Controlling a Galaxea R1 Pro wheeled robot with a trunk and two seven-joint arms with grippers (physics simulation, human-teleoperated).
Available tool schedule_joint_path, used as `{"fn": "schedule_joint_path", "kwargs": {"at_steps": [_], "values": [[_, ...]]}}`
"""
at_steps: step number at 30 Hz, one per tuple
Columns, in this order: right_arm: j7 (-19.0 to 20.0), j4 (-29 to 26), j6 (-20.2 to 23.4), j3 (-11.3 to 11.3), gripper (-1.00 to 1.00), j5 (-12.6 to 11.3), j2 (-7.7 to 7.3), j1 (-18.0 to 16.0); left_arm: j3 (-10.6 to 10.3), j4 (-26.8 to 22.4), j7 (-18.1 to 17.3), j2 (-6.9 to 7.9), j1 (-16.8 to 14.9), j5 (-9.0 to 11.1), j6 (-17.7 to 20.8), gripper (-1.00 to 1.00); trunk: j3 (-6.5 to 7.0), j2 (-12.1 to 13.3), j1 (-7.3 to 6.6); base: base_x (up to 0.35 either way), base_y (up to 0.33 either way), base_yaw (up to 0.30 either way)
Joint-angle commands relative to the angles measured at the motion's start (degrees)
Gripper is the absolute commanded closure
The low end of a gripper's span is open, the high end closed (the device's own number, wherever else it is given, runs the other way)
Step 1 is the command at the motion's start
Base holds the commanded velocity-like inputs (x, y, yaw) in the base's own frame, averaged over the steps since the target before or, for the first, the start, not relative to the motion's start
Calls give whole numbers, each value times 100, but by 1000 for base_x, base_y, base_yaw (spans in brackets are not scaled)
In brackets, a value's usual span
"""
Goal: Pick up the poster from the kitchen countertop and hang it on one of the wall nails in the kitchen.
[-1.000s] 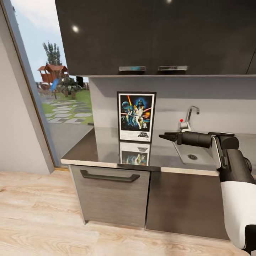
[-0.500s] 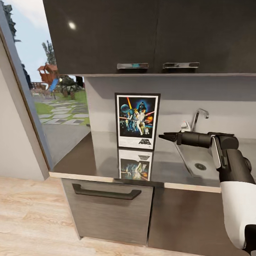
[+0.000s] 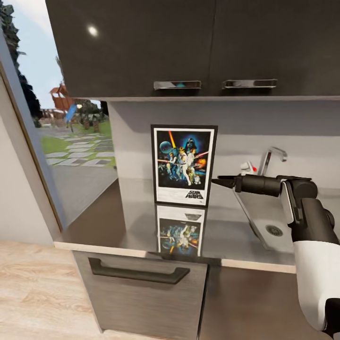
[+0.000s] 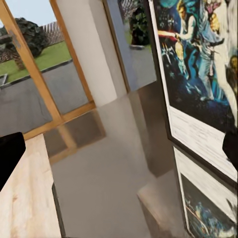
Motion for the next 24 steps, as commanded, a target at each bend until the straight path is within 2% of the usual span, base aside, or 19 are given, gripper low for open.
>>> {"fn": "schedule_joint_path", "kwargs": {"at_steps": [1, 8, 12, 16, 24], "values": [[15, -1, 51, -5, -100, -5, 0, -4, 27, -1, -14, 0, 1, 2, -8, -100, -5, -2, 3, 306, 0, 0], [15, 131, 5, -14, -100, 27, -5, -4, 41, 16, -15, 2, 1, 2, -9, -100, -5, -2, 3, 329, 0, 0], [22, 631, -447, -22, -100, 14, -128, -4, 42, 24, -15, 3, 1, 2, -12, -100, -5, -2, 3, 270, 0, 0], [24, 1006, -650, -24, -100, -6, -295, -4, 42, 26, -15, 3, 1, 2, -15, -100, -5, -2, 3, 89, 0, 0], [24, 1135, -714, -28, -100, -13, -369, -4, 42, 27, -15, 3, 1, 2, -18, -100, -5, -2, 3, 16, 0, 0]]}}
